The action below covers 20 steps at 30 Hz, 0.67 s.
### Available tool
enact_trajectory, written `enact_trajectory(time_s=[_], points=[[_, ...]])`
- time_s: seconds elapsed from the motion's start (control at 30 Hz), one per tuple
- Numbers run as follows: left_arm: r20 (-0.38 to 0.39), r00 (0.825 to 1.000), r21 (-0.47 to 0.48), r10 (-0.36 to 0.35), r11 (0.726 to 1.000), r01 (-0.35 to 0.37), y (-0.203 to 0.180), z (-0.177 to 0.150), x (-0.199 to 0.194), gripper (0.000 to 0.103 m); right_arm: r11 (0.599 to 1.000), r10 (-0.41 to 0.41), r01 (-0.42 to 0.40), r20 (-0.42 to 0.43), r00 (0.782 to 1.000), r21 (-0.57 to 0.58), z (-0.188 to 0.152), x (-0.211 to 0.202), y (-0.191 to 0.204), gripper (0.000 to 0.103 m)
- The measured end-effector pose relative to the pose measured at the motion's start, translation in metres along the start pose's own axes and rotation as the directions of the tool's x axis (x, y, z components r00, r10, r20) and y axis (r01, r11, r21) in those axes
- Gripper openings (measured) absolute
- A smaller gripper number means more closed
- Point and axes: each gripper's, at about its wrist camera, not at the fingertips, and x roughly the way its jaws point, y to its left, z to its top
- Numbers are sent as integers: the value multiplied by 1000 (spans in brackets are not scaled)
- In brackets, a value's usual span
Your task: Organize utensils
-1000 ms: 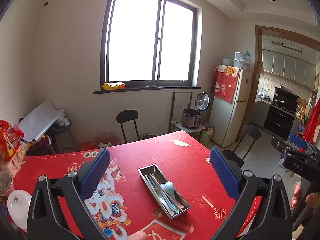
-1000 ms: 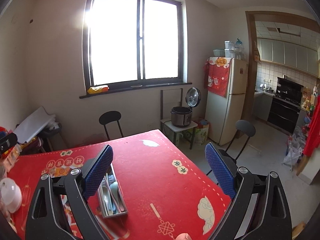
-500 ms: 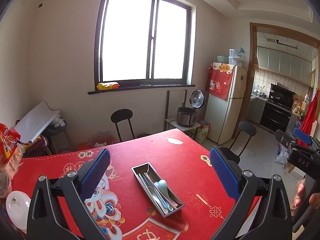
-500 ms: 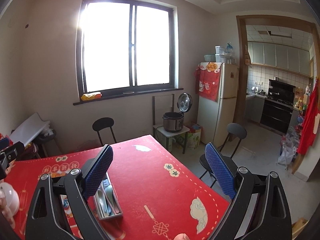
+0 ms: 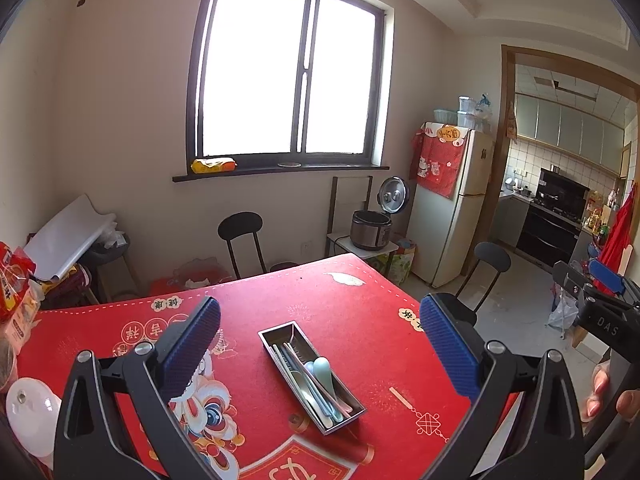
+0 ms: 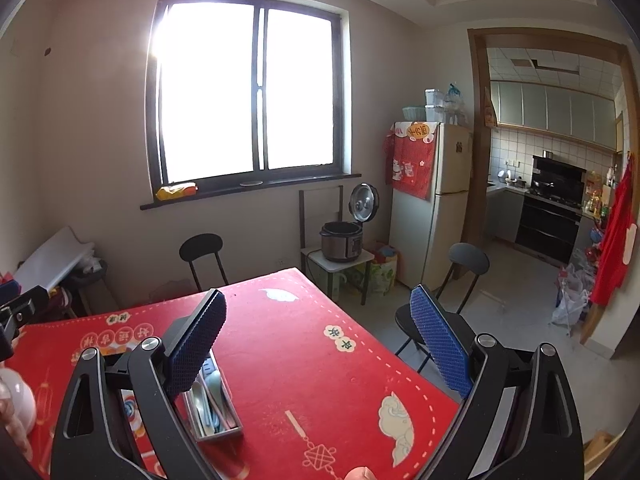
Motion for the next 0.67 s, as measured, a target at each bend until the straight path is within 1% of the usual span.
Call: enact_trajectory(time_s=[0.2, 0.67], points=[[-8, 1000, -15, -1, 1000, 1, 4, 0, 6, 97, 1000, -11, 11, -3, 1000, 4, 0, 2, -1, 90], [-23, 1000, -13, 10, 1000, -10, 5, 2, 18, 97, 999, -26, 26, -24, 999, 19, 1, 17, 0, 90]])
